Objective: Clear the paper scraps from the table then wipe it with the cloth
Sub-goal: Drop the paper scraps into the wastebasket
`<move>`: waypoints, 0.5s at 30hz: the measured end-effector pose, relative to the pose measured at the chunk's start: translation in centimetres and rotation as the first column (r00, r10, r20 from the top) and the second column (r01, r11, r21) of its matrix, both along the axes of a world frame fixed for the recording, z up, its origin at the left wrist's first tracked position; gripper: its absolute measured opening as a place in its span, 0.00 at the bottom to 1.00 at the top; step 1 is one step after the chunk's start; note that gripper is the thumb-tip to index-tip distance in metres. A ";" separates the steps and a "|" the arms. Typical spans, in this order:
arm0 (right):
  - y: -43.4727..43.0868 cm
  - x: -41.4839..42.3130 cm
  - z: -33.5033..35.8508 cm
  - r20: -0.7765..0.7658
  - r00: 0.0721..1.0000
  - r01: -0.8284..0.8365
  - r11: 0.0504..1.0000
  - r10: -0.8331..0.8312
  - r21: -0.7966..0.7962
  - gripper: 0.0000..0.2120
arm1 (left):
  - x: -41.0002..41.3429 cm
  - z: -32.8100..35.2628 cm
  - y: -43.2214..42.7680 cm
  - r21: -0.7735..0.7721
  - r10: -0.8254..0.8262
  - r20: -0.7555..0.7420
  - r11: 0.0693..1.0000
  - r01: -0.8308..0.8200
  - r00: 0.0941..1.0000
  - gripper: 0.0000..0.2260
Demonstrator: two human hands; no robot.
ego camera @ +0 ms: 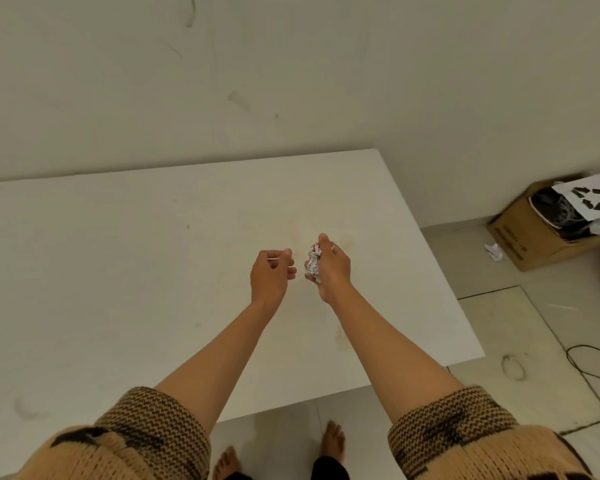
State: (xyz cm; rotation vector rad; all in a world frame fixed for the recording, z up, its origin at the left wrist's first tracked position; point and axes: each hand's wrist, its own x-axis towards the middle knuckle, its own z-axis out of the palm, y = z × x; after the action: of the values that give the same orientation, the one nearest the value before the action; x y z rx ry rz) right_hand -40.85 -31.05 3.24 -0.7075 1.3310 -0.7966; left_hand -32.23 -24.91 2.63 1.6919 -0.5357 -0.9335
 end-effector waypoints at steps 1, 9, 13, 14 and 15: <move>-0.7 -1.2 -0.1 -0.004 1.000 -0.005 1.000 0.005 0.000 0.16 | -1.2 -0.2 -0.7 0.003 0.000 0.001 1.000 0.000 1.000 0.11; -6.4 -10.7 -0.2 -0.041 0.998 0.040 0.999 -0.039 0.008 0.16 | -10.4 -1.0 -5.8 0.019 -0.063 0.001 0.998 0.063 0.998 0.11; -9.0 -13.8 -0.9 -0.044 0.994 0.099 0.995 -0.098 0.023 0.16 | -13.4 -1.1 -8.4 0.018 -0.130 -0.007 0.991 0.130 0.992 0.11; -9.7 -14.5 -1.1 -0.048 0.992 0.117 0.993 -0.115 0.026 0.16 | -14.1 -1.2 -9.2 0.014 -0.148 0.006 0.989 0.148 0.989 0.11; -10.4 -15.2 -1.3 -0.051 0.990 0.135 0.990 -0.134 0.031 0.15 | -14.6 -1.4 -9.9 0.014 -0.162 0.027 0.987 0.162 0.986 0.11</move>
State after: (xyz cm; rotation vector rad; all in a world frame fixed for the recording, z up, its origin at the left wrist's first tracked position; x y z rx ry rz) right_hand -56.03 -41.45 1.96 -0.6182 1.4451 -0.8668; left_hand -46.85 -34.85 1.25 1.6927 -0.6957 -1.0319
